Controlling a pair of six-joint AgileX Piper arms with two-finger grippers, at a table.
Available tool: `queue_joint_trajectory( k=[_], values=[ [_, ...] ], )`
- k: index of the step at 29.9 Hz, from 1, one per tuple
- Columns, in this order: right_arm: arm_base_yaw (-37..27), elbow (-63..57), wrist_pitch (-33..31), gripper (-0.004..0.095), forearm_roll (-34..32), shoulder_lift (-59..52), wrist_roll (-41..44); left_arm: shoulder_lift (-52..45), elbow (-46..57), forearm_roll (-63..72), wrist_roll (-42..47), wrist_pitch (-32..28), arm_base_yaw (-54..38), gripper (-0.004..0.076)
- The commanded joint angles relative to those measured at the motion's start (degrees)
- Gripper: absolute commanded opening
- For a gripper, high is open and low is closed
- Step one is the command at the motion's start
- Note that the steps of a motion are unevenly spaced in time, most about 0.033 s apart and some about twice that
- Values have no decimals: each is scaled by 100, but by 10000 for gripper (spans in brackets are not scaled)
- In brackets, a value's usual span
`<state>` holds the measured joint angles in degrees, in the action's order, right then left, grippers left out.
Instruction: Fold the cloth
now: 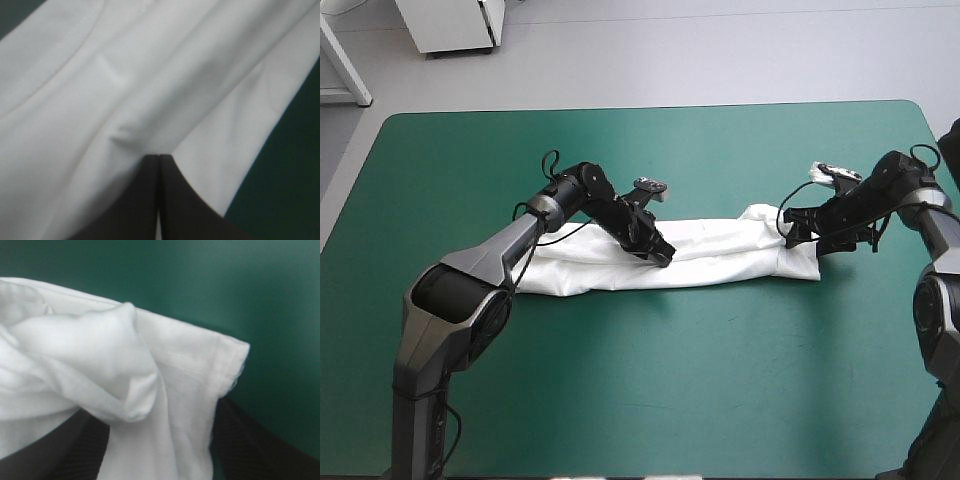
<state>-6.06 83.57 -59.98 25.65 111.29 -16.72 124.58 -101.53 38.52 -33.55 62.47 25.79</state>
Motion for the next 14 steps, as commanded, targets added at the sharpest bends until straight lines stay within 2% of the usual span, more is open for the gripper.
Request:
queue_joint_trajectory(
  k=[1, 7, 11, 14],
  values=[
    [29, 52, -18, 531, 392, 25, -153, -285, -117, 51, -4, 66, 42, -22],
    [90, 52, -80, 385, 609, 191, -326, -285, -117, -48, -4, 66, 42, -22],
    [208, 52, -80, 235, 628, 284, -384, -285, -117, -57, -4, 56, 42, -22],
    [282, 52, -80, 85, 778, 332, -520, -285, -117, -87, -4, 43, 42, -22]
  ],
)
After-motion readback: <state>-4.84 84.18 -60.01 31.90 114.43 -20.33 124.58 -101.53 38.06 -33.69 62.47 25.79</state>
